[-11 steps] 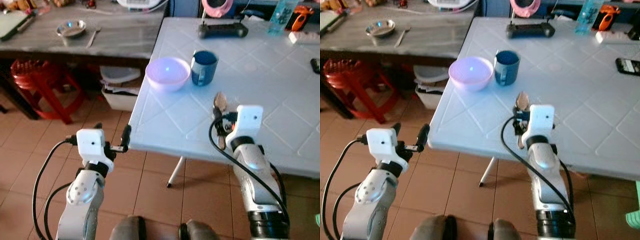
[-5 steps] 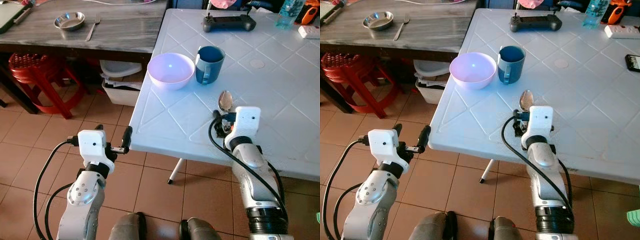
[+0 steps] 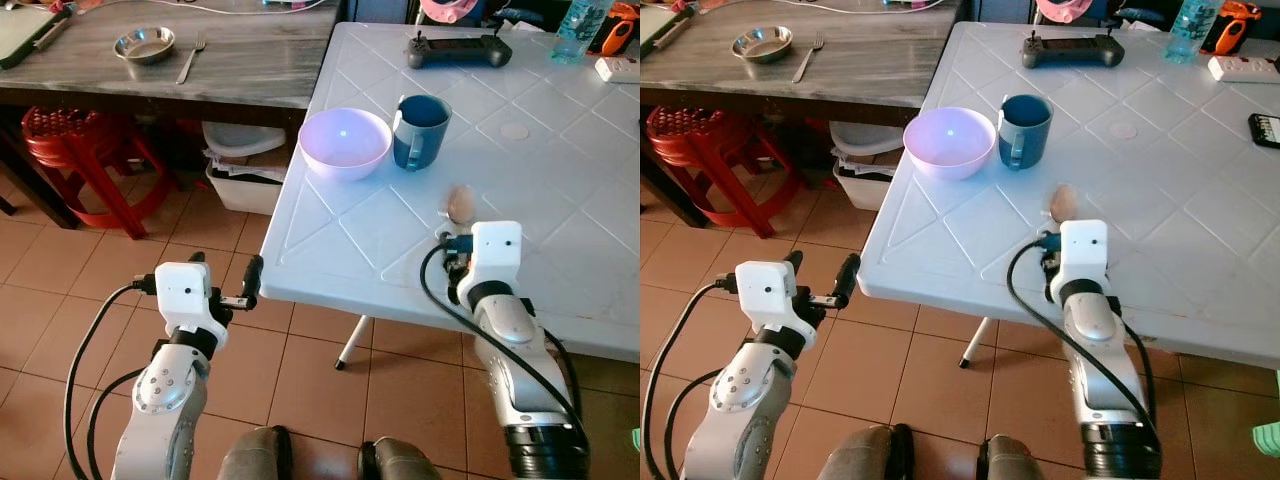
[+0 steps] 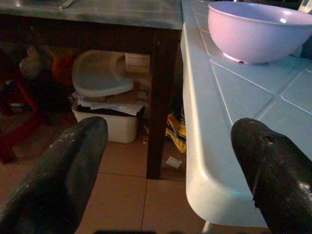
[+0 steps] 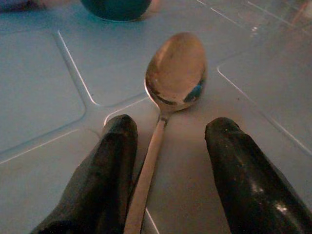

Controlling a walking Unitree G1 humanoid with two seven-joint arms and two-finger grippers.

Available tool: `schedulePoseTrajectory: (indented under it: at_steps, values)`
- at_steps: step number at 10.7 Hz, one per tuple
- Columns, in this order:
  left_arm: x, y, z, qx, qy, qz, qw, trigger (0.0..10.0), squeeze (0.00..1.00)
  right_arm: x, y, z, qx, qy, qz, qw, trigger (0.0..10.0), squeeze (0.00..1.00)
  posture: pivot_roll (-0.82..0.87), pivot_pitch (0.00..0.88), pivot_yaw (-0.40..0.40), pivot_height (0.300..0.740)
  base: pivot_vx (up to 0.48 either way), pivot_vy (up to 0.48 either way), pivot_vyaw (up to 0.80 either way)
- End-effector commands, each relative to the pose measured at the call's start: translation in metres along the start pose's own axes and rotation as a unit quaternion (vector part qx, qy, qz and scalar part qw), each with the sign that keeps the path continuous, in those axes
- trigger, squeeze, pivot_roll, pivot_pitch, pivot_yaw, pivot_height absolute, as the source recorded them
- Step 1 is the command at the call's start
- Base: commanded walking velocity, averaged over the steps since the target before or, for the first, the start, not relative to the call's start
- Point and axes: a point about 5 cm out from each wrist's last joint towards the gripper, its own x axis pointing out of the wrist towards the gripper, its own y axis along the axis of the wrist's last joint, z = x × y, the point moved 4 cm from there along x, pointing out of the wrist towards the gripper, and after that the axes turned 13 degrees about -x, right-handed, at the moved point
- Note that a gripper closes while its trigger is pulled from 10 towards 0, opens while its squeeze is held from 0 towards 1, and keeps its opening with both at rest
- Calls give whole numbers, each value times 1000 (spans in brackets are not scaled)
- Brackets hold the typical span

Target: Setting the table

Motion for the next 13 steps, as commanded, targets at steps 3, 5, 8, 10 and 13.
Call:
schedulePoseTrajectory:
  at_steps: [3, 5, 8, 10, 13]
  values:
    - [-1, 2, 0, 8, -3, -2, 1000, 10000, 0, 3, -30, -5, -27, 21, -72, 997, 1412, 0, 39, 166, 72, 740, 0, 0, 0]
    - [-2, 3, -2, 11, -1, -2, 1000, 10000, 0, 5, -26, -5, -63, 22, -58, 996, 6078, 0, 49, 168, 72, 740, 0, 0, 0]
    - [-2, 5, -3, 16, -3, -3, 1000, 10000, 0, 3, -14, -15, 10, 41, 1, 999, 10000, 0, 52, 170, 83, 740, 0, 0, 0]
    - [-1, 6, -4, 19, -6, -4, 1000, 10000, 0, 1, -20, -23, 101, 47, -25, 993, 10000, 0, 51, 167, 88, 740, 0, 0, 0]
    - [0, 7, -2, 22, -12, -5, 1000, 10000, 0, 1, -25, -30, 158, 60, -53, 984, 10000, 0, 54, 160, 88, 740, 0, 0, 0]
